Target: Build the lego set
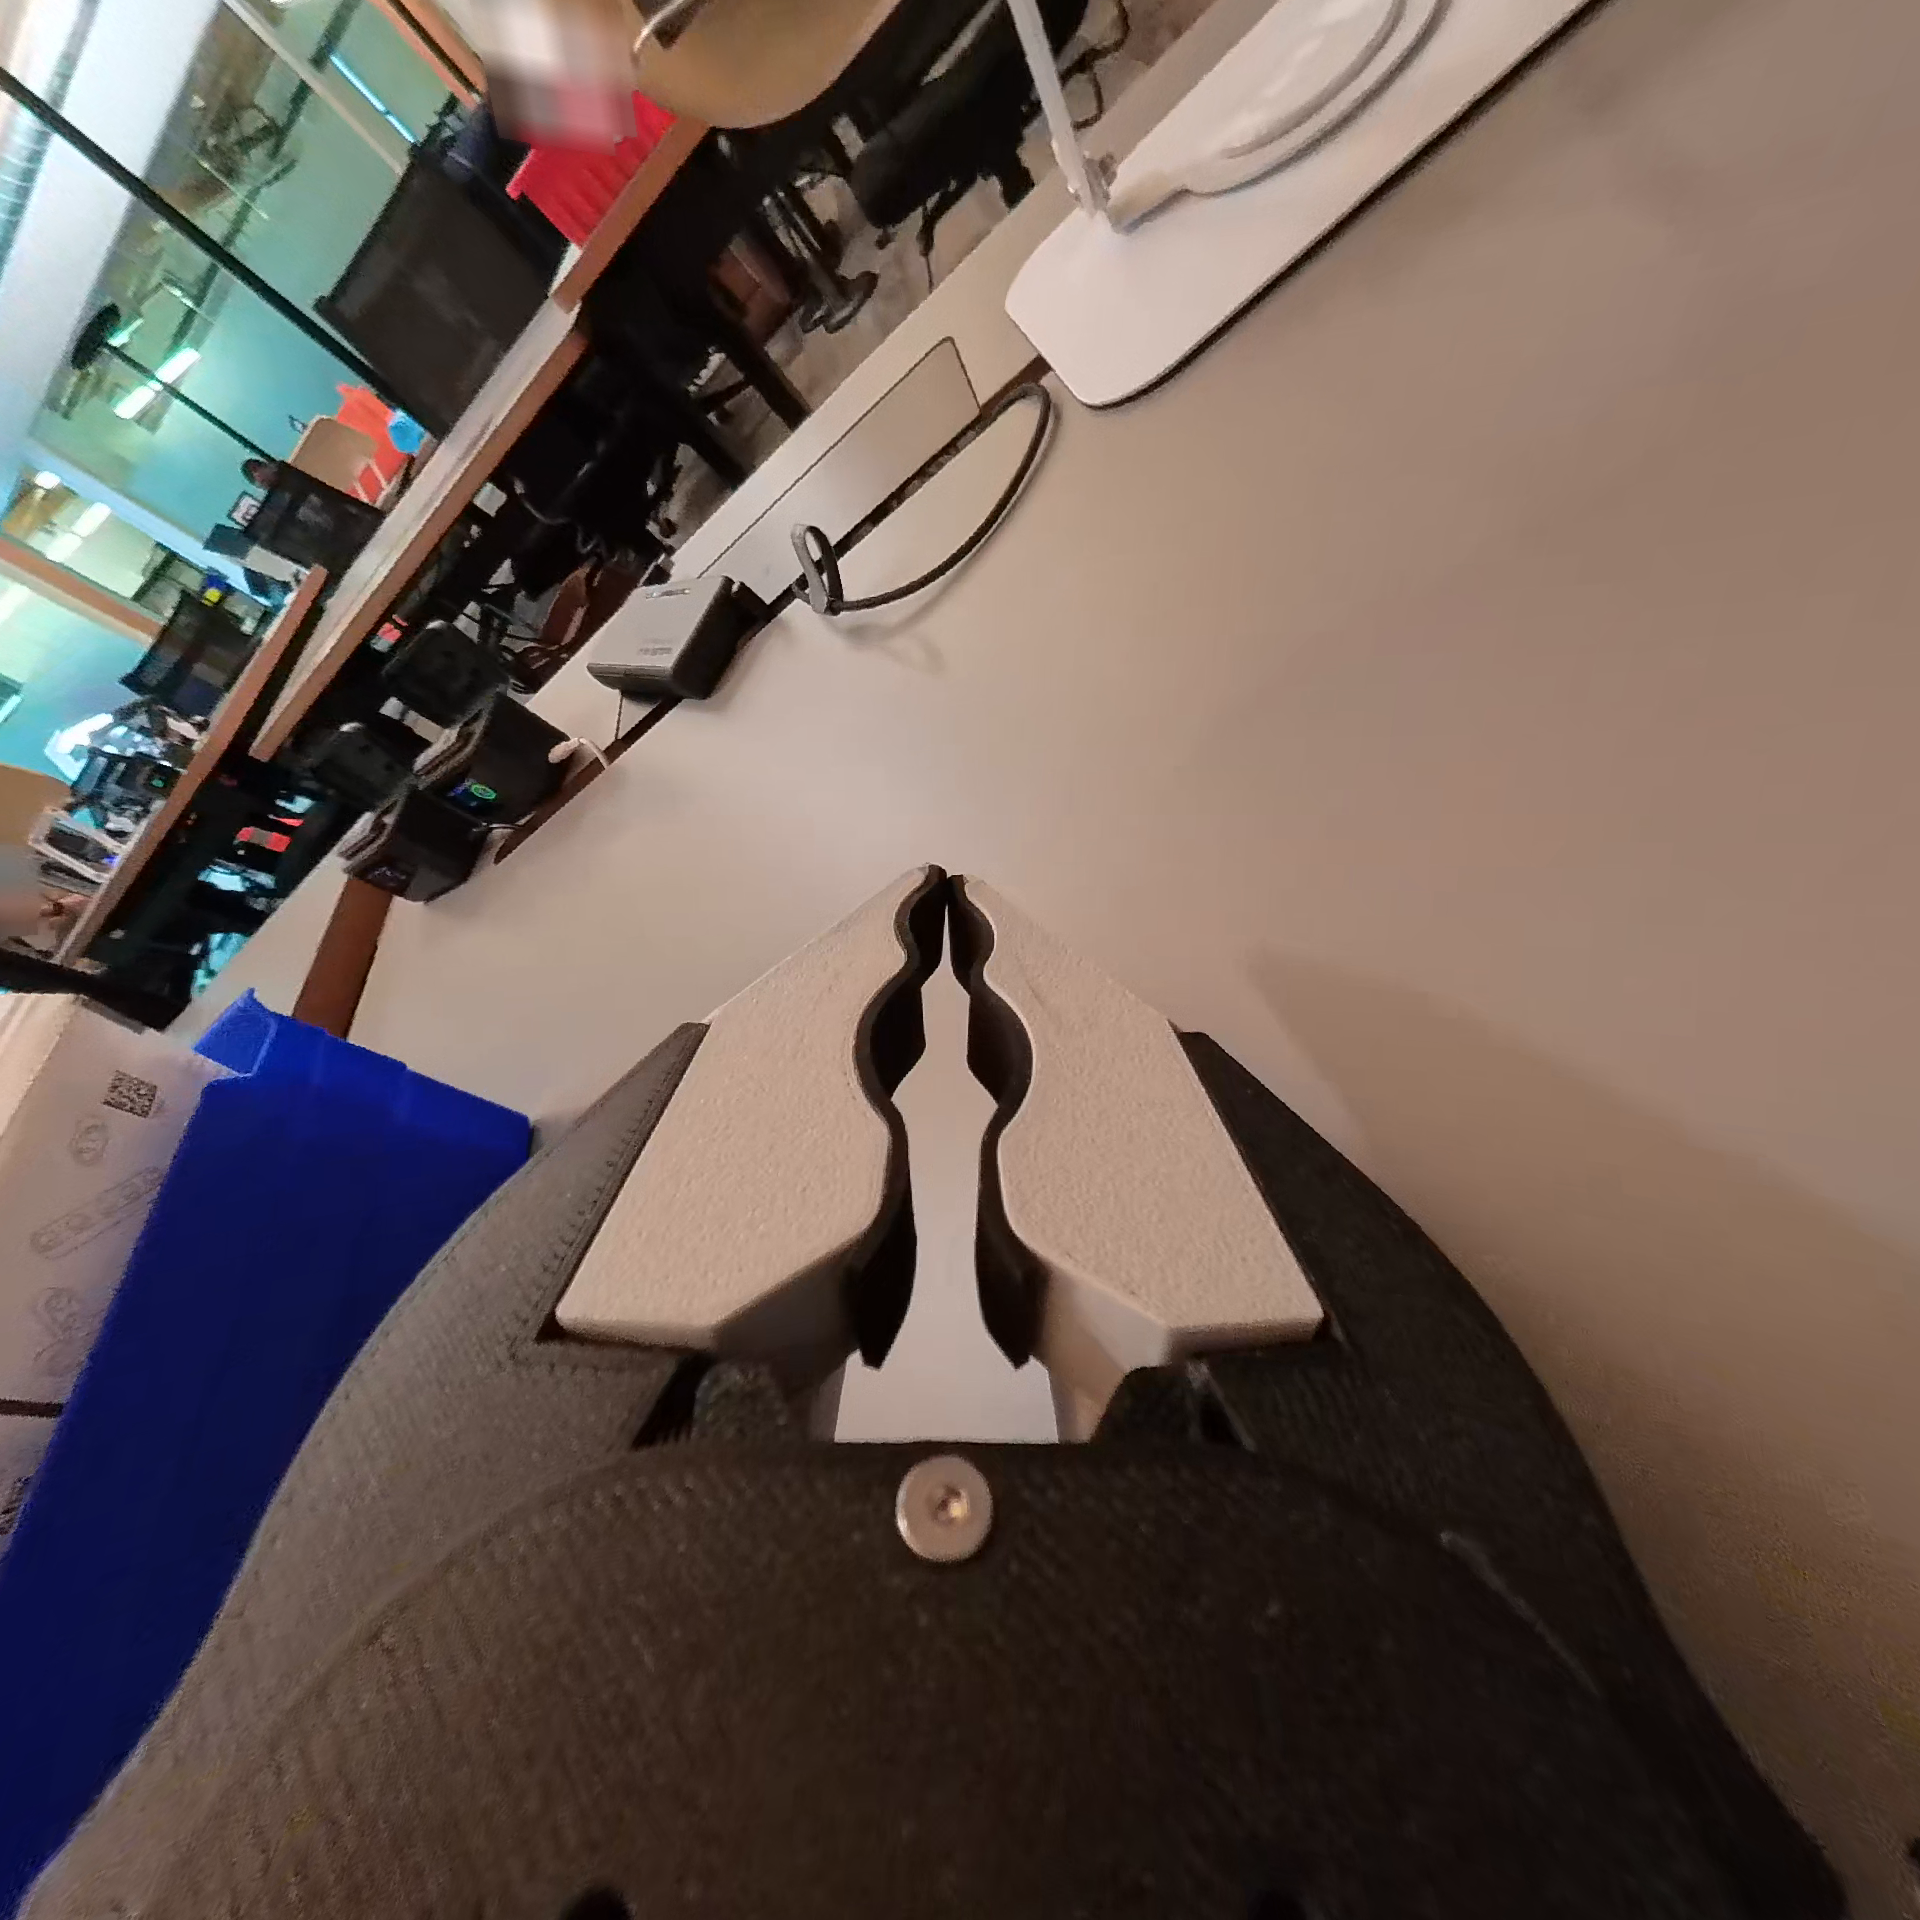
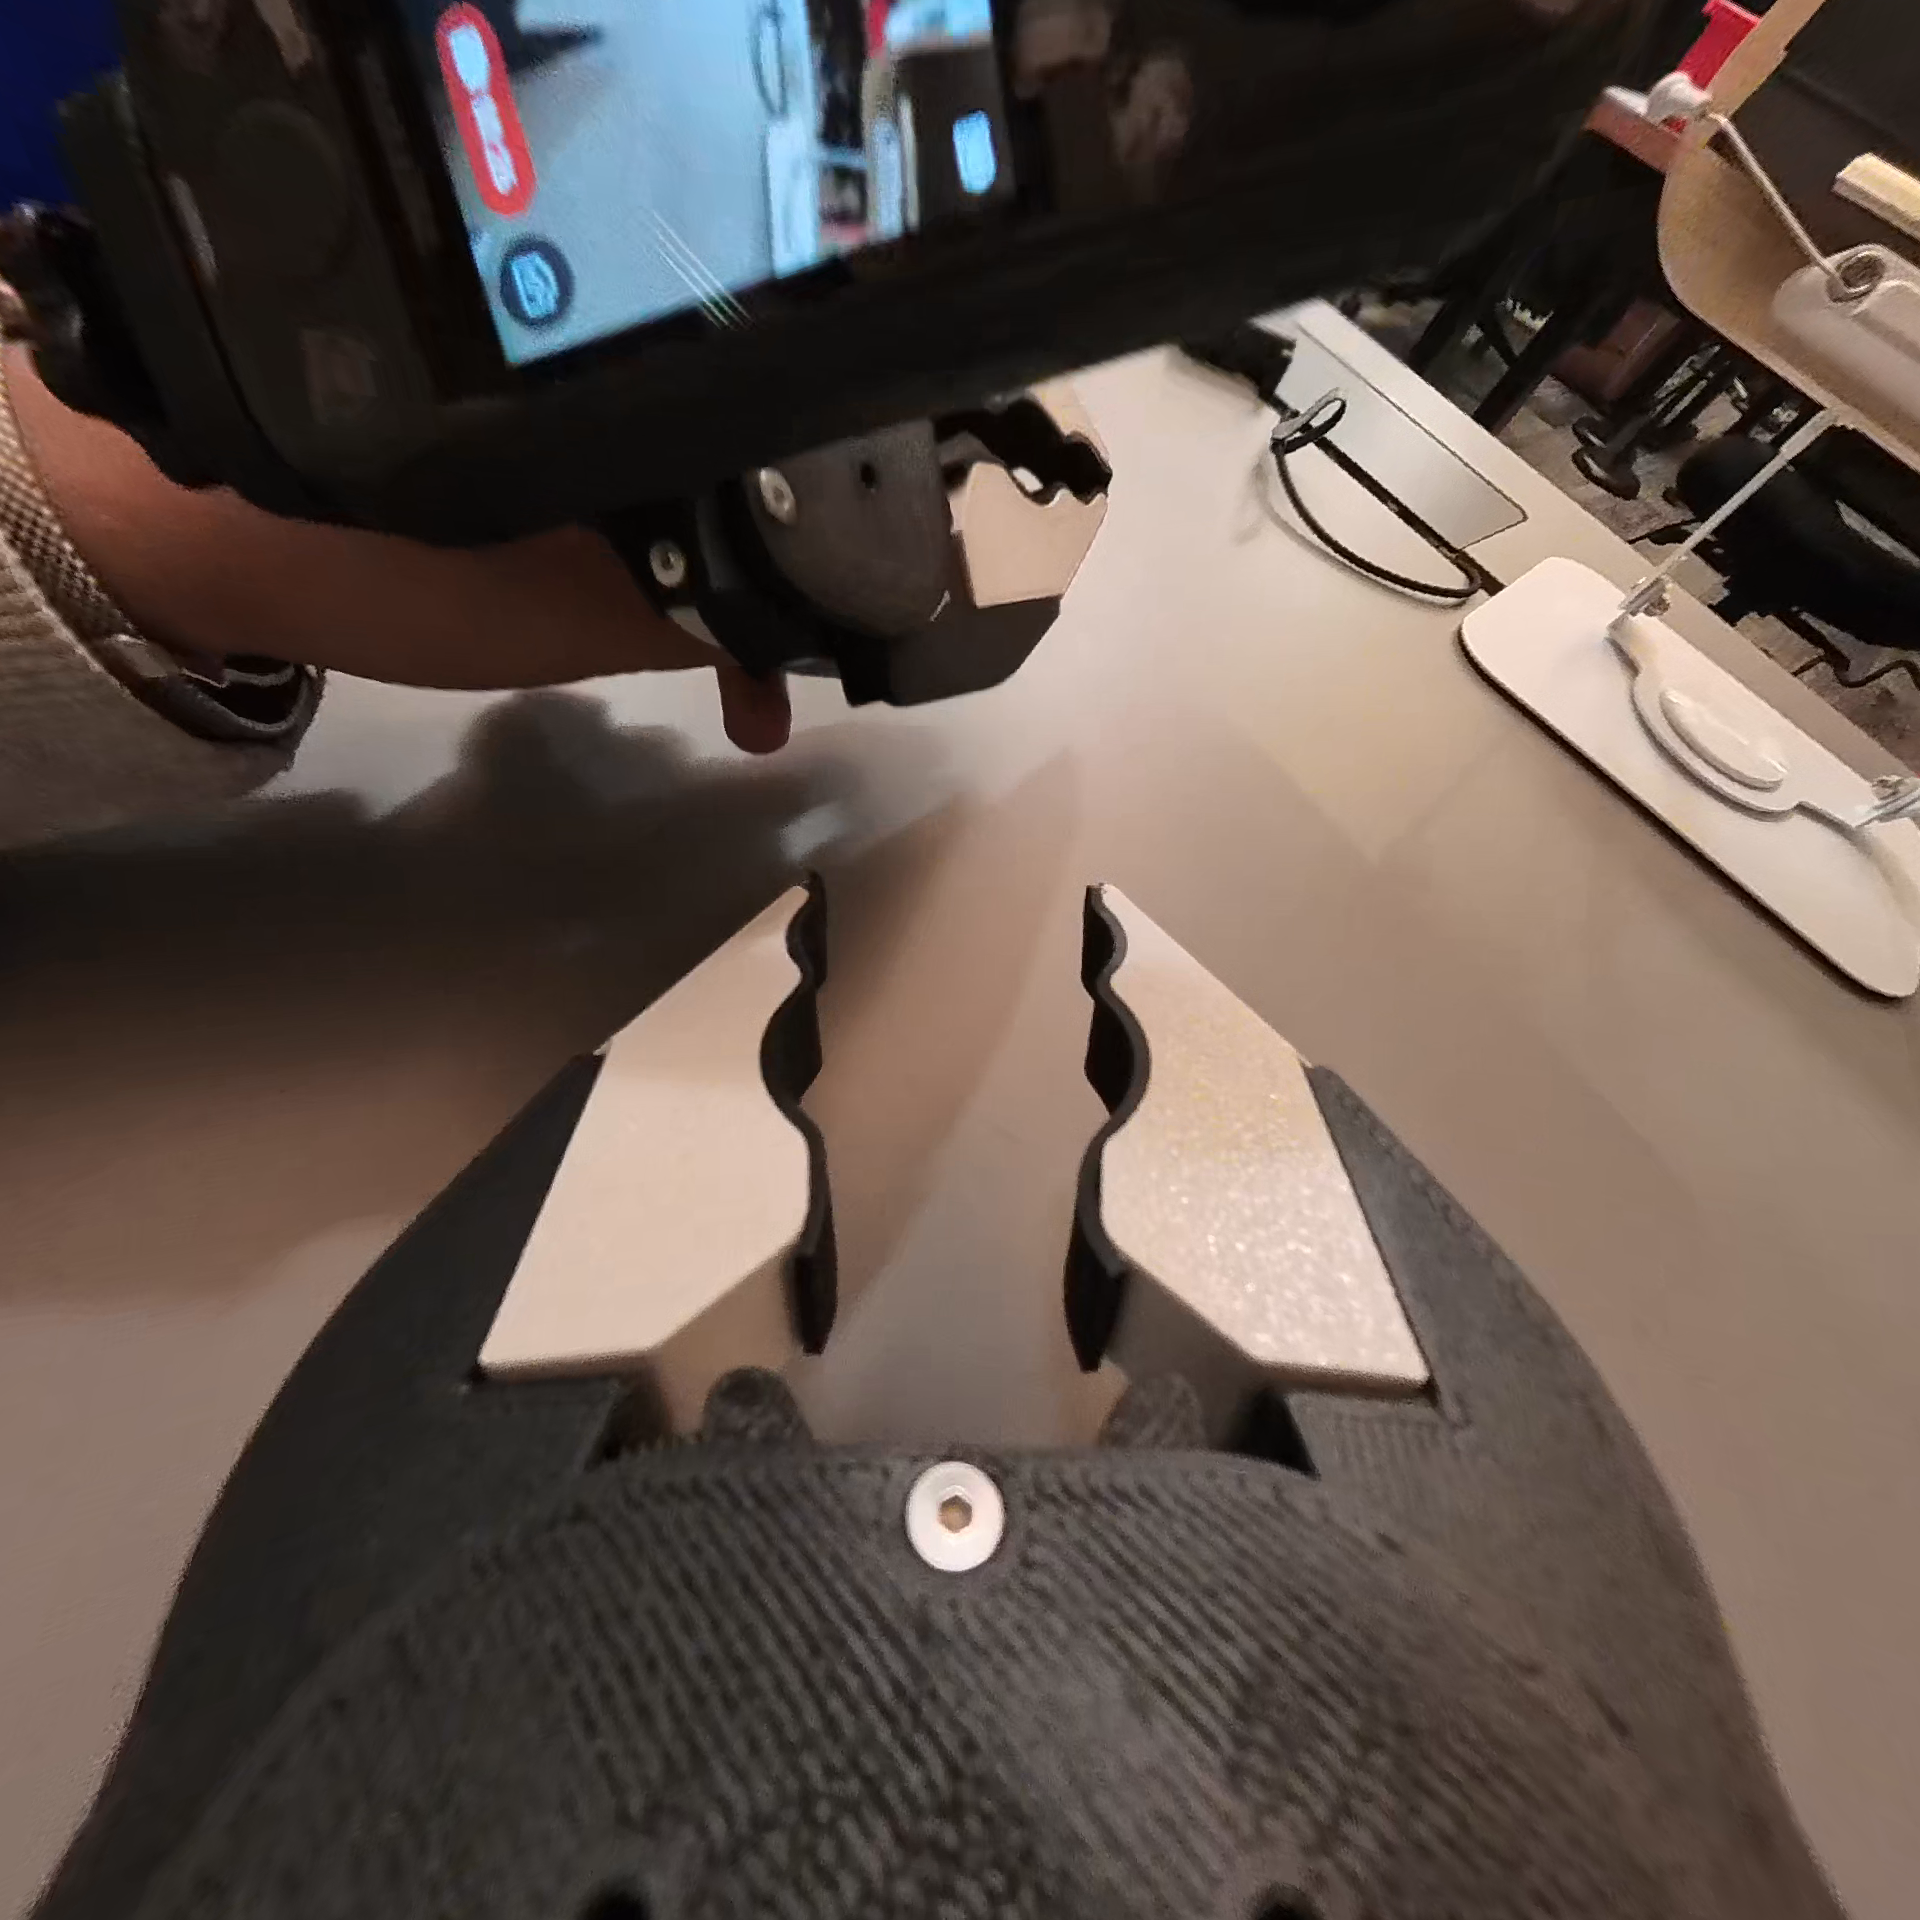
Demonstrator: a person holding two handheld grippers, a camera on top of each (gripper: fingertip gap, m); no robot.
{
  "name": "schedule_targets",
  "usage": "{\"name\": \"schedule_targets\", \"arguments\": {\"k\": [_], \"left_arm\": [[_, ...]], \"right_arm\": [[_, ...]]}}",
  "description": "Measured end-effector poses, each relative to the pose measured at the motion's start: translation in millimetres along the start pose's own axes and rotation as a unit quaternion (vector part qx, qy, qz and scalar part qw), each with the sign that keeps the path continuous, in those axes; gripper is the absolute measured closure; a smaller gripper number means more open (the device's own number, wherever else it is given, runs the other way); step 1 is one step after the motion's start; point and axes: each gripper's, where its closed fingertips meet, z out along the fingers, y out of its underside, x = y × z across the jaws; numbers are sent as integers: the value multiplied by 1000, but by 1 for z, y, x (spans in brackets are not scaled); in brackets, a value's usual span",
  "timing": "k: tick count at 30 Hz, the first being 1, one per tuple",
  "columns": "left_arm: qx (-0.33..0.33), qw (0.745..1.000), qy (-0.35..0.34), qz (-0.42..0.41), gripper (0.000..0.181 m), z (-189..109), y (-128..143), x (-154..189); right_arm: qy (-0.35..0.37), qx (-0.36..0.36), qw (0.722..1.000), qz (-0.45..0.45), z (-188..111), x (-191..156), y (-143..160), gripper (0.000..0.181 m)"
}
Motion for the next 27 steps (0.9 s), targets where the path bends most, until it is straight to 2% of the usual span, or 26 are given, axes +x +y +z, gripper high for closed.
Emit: {"name": "schedule_targets", "arguments": {"k": [6, 10, 13, 17, 21, 23, 27], "left_arm": [[34, 998, 18, -44, 181, -18, -8, -16], [49, 990, 30, -125, 171, -47, 5, -46], [45, 985, 19, -166, 168, -74, 28, -84], [39, 983, -54, -172, 167, -120, 61, -153], [64, 972, -99, -201, 161, -167, 78, -211], [57, 968, -108, -220, 153, -176, 94, -231], [12, 964, -103, -247, 141, -166, 130, -247]], "right_arm": [[4, 0, 1000, 9, -2, 7, 3, 134], [3, 0, 1000, 21, -3, 12, 5, 134], [1, 2, 1000, 27, -4, 14, 5, 134], [-3, 2, 1000, 26, -4, 12, 5, 134], [-3, -2, 1000, 22, -3, 11, 7, 135], [-3, -4, 1000, 23, -2, 11, 7, 135], [-4, -2, 1000, 27, -2, 11, 7, 135]]}}
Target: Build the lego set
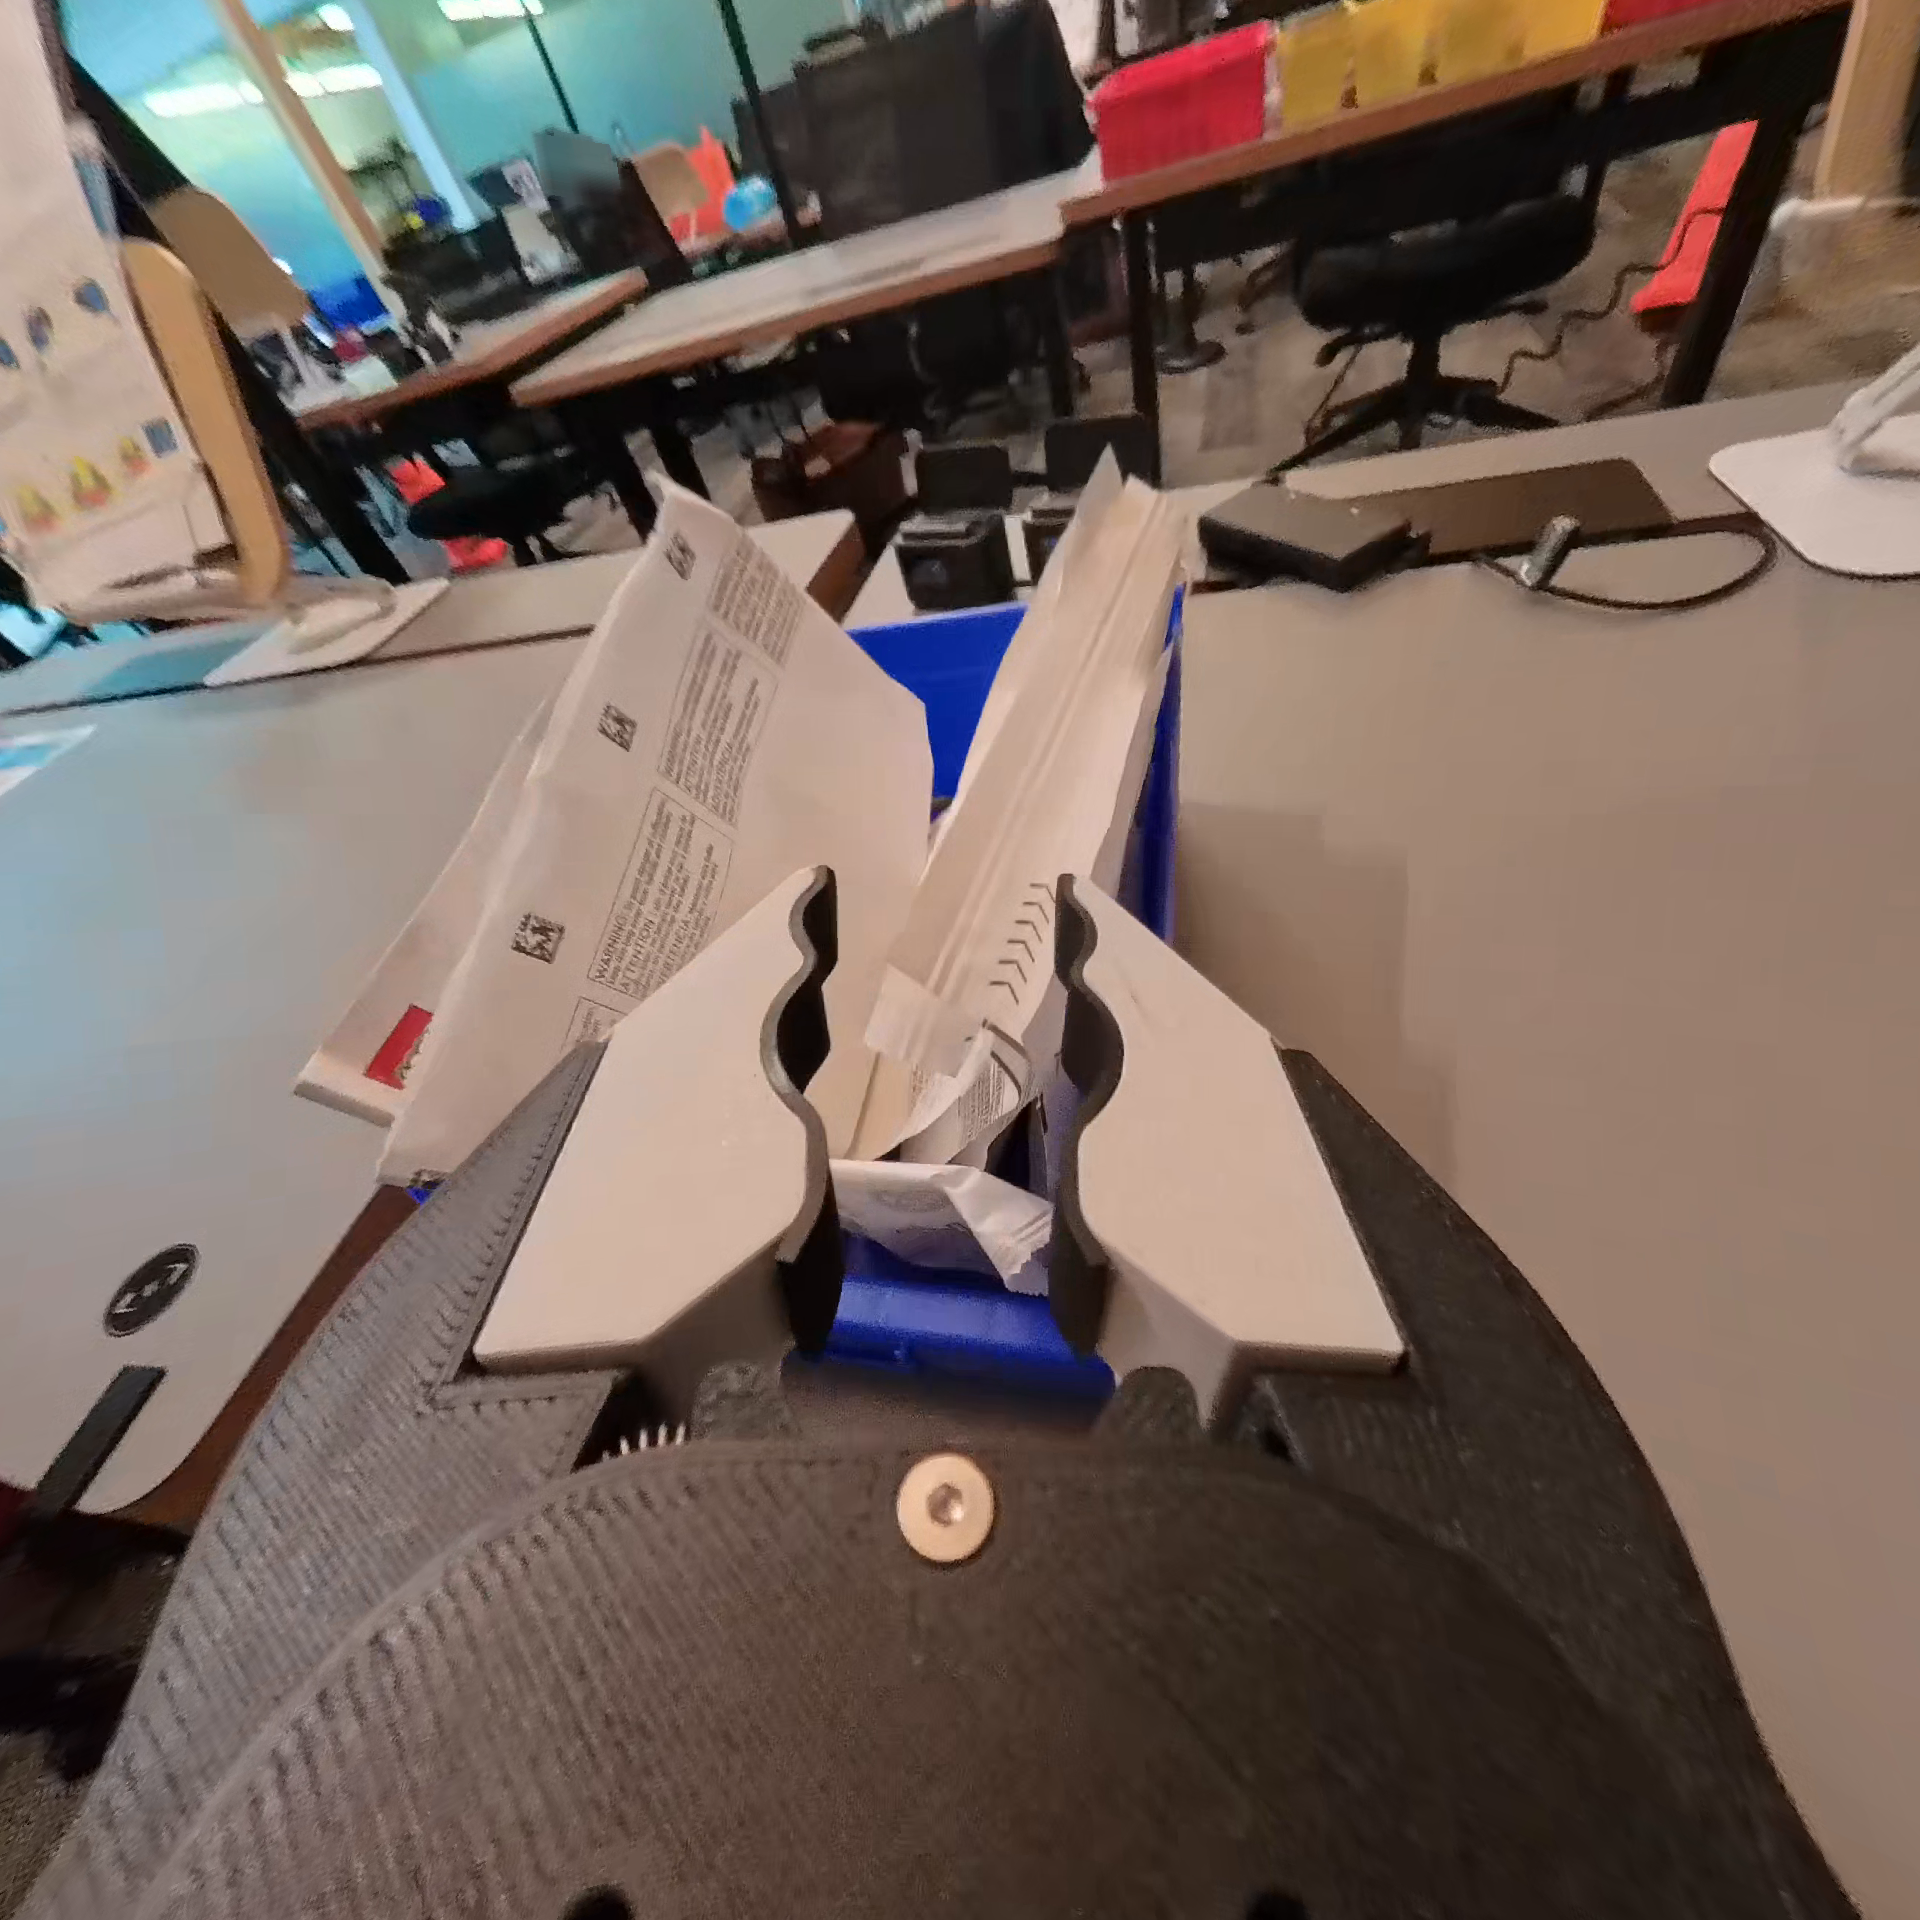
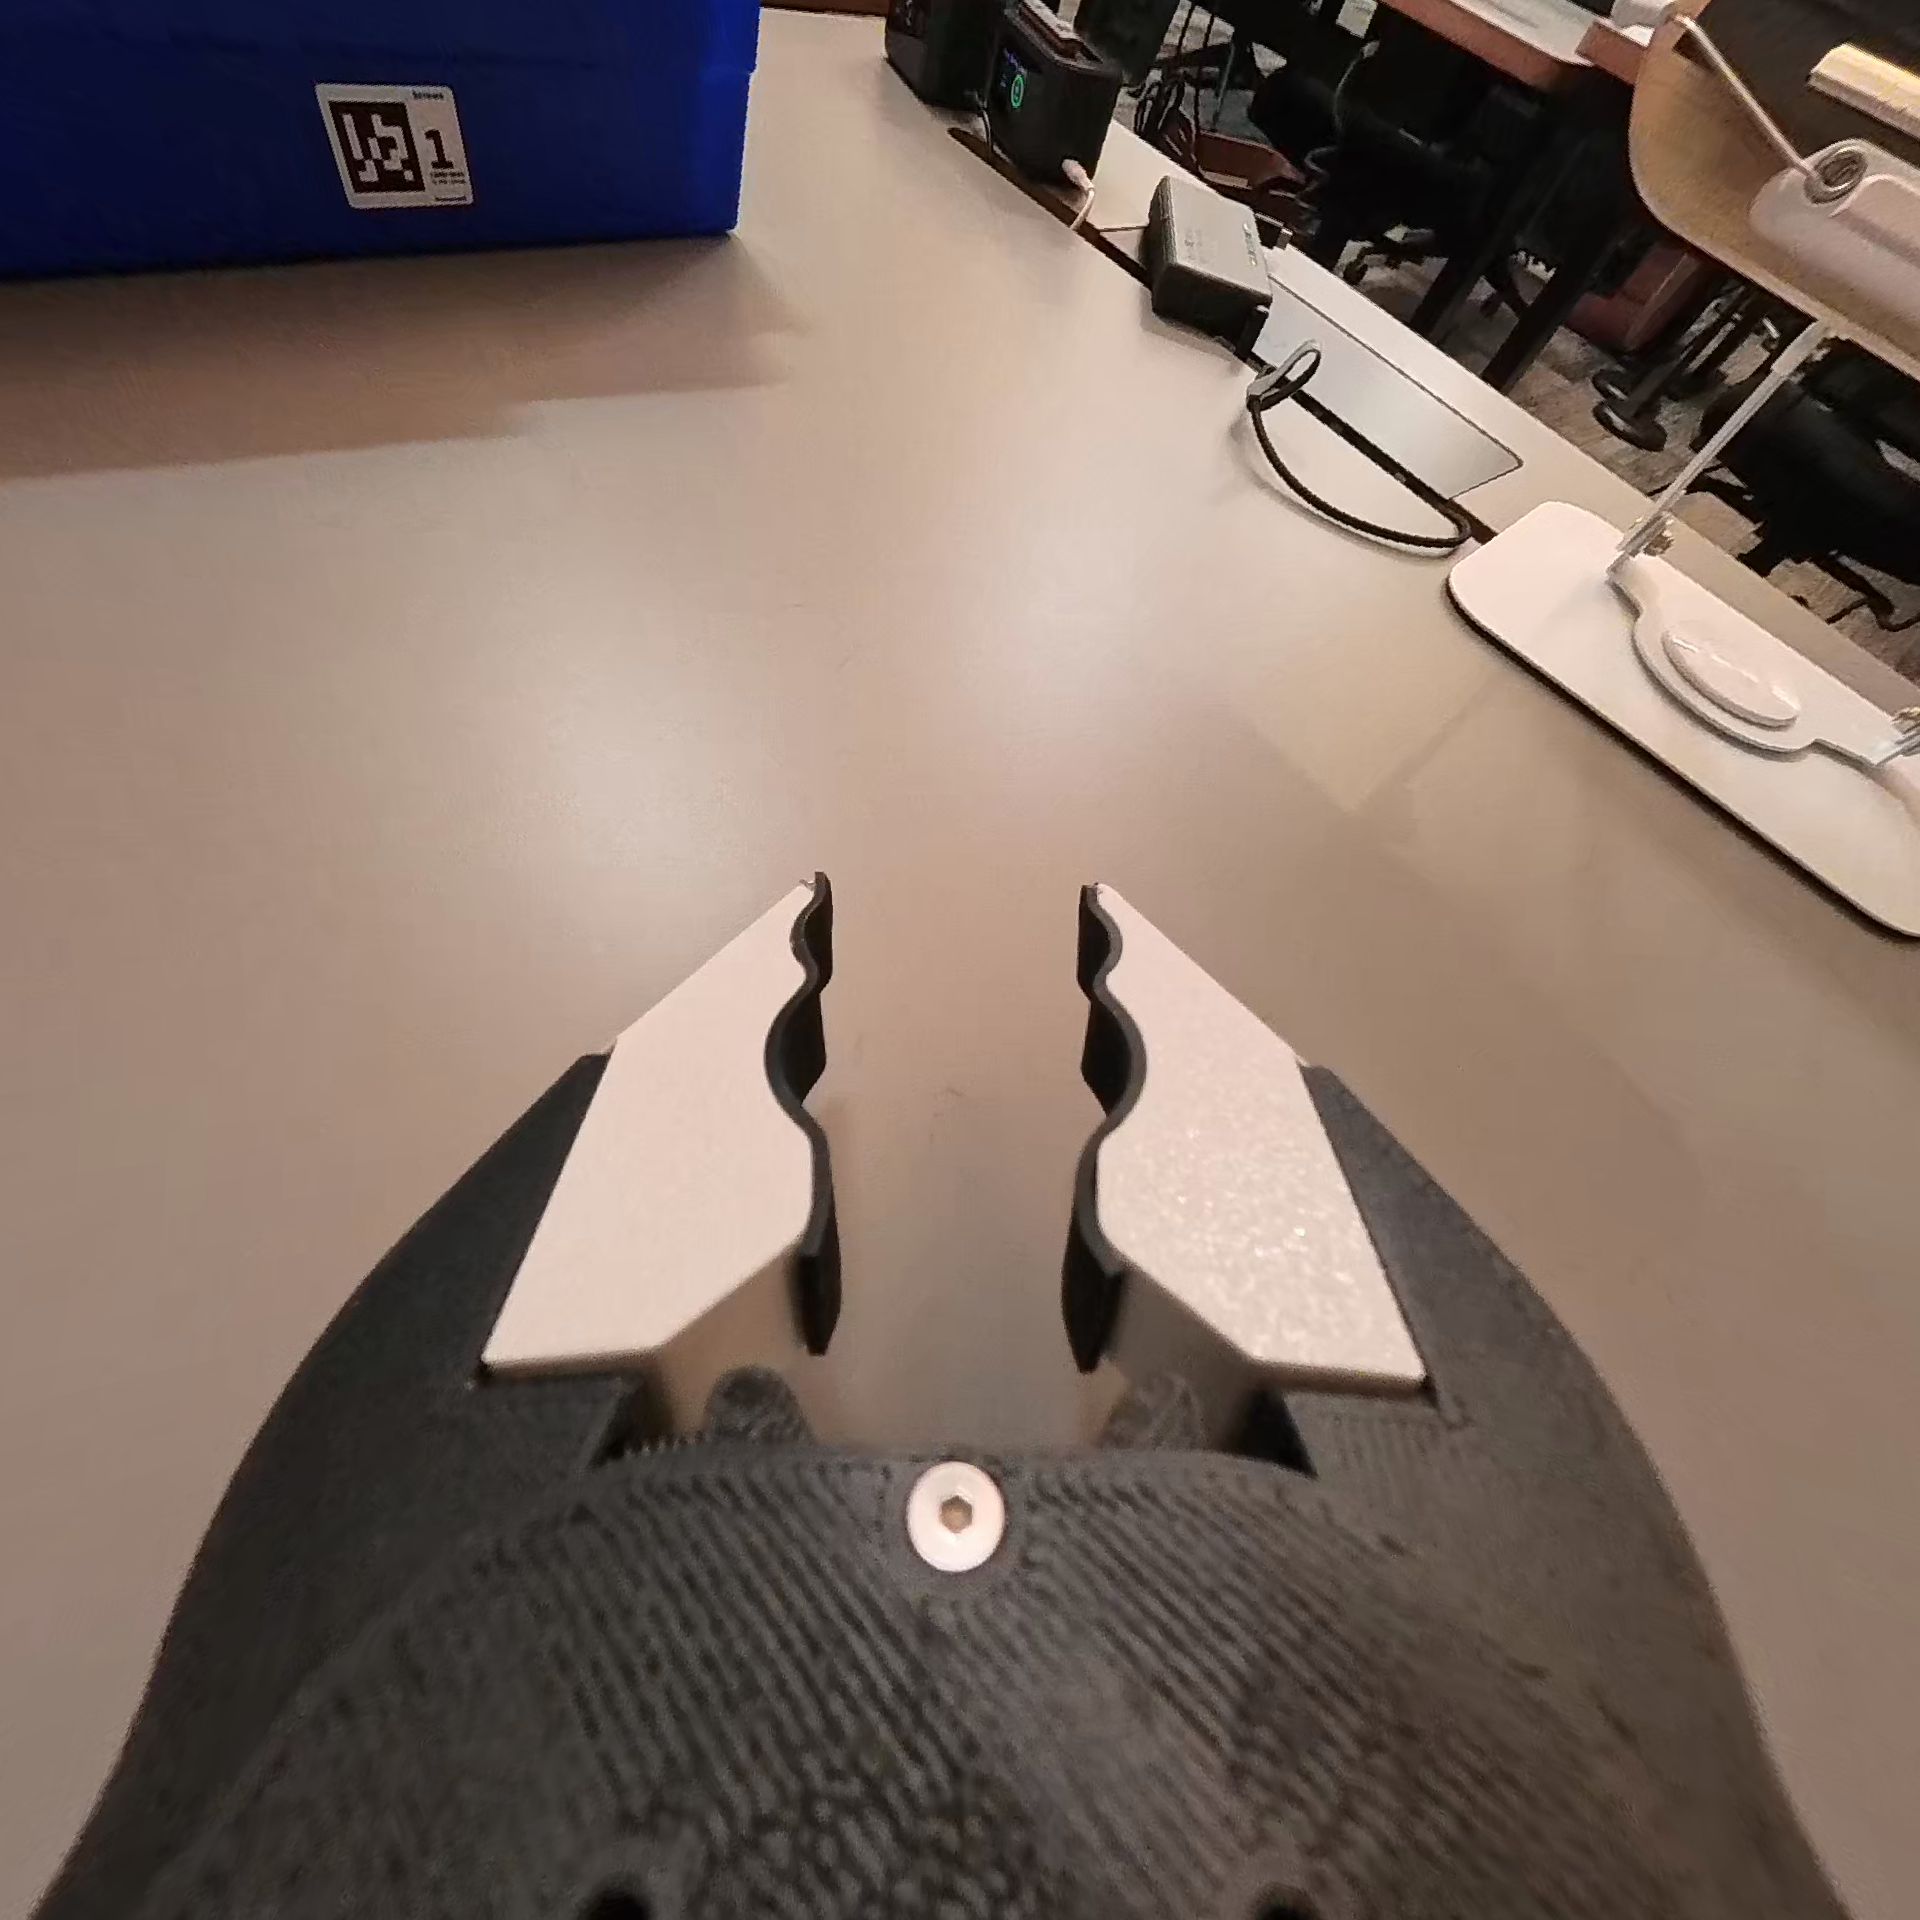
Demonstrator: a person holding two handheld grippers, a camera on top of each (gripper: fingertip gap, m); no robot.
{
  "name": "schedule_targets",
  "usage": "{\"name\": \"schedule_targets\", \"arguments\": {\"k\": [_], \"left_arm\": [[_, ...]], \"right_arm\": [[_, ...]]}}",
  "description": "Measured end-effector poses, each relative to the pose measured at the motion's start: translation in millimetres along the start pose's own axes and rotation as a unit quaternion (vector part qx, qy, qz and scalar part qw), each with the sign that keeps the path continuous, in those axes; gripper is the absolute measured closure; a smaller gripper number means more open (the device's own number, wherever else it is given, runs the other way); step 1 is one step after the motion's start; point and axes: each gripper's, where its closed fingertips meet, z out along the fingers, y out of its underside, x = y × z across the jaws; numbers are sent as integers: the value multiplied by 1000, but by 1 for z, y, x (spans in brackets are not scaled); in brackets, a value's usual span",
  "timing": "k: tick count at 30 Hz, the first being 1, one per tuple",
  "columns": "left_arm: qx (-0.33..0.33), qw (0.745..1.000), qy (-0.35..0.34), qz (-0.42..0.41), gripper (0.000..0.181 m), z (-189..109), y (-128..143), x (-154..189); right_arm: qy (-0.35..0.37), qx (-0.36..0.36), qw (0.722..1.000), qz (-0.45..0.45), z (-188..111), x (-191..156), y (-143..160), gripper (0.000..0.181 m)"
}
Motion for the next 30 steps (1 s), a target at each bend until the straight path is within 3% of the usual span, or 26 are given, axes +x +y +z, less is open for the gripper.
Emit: {"name": "schedule_targets", "arguments": {"k": [5, 13, 19, 30], "left_arm": [[-39, 998, 54, -22, 128, 16, 17, 16], [-57, 997, 39, -28, 144, 28, 24, 6], [-55, 997, 36, -29, 172, 30, 23, 2], [-49, 994, 54, -80, 174, 27, 23, -2]], "right_arm": [[-2, 2, 1000, 8, 0, 1, 0, 136], [-2, 4, 1000, 5, -1, 0, -1, 137], [-3, 5, 1000, -3, -1, -2, -2, 138], [-2, 5, 1000, -7, -2, -2, -1, 138]]}}
